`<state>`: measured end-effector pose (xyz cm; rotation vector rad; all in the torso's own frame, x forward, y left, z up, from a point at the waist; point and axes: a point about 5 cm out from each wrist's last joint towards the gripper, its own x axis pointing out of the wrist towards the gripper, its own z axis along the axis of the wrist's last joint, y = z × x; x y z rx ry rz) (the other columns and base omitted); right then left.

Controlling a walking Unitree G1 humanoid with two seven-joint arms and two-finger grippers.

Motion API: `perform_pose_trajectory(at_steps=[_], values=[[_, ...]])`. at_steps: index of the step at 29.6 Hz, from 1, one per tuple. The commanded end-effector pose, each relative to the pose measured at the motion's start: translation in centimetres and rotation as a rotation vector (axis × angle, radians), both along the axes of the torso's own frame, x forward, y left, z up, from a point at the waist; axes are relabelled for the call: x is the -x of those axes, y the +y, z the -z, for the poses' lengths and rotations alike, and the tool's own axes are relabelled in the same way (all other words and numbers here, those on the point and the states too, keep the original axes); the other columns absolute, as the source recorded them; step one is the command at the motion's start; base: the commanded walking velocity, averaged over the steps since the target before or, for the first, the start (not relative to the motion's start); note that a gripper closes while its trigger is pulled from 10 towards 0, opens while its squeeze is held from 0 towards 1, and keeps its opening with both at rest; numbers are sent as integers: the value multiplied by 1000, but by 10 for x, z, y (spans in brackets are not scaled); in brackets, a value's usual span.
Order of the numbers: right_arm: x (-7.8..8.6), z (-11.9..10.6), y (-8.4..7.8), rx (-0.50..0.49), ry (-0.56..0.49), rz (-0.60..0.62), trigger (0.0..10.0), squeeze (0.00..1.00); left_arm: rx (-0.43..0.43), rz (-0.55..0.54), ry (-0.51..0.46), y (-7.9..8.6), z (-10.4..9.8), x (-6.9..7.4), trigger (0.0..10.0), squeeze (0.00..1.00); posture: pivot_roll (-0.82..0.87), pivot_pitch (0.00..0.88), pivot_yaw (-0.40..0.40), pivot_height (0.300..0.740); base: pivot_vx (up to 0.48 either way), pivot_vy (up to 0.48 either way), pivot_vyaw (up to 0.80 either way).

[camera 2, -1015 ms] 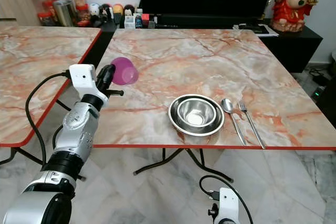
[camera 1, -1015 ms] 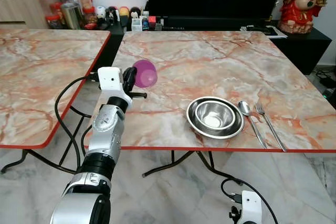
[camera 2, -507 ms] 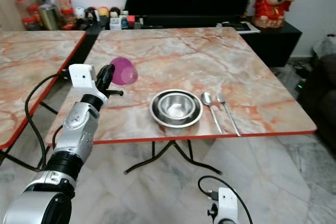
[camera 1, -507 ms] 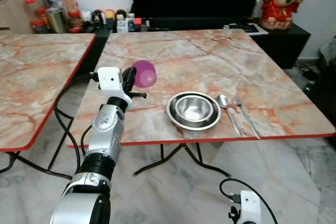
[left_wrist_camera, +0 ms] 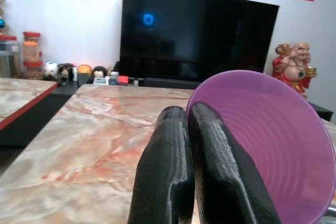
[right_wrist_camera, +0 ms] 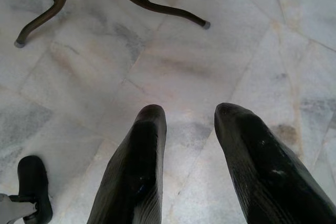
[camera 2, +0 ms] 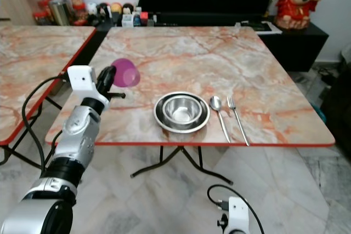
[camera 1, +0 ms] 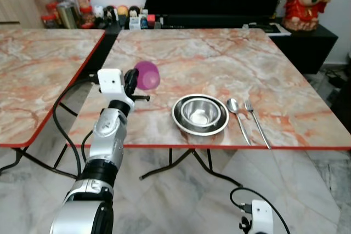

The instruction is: Setting the table

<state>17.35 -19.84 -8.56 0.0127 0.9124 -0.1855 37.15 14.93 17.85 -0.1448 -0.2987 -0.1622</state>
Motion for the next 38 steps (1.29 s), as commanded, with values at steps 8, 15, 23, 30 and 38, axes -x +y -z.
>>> perform_pose_trajectory(at_steps=[8, 15, 23, 30, 38], values=[[-1, -1, 1, -8, -6, 1, 10000, 0, 37, 52, 78, -6, 2, -6, 10000, 0, 12, 0, -27, 736, 0, 0, 0], [-1, -1, 1, -8, -6, 2, 10000, 0, 29, 47, 79, -10, 3, -6, 10000, 0, 7, 0, -24, 736, 270, 0, 0], [-2, -1, 2, -3, -6, -16, 10000, 0, 24, 50, 81, -9, 3, -6, 10000, 0, 12, 0, -27, 736, 368, 0, 0], [-3, -1, 5, -8, -13, -27, 10000, 0, 20, 53, 79, -10, 3, -6, 10000, 0, 10, 0, -25, 736, 368, 0, 0], [-2, -1, 2, -2, -7, -16, 10000, 0, 11, 68, 79, -12, 3, -5, 10000, 0, 11, 0, -27, 736, 201, 0, 0]])
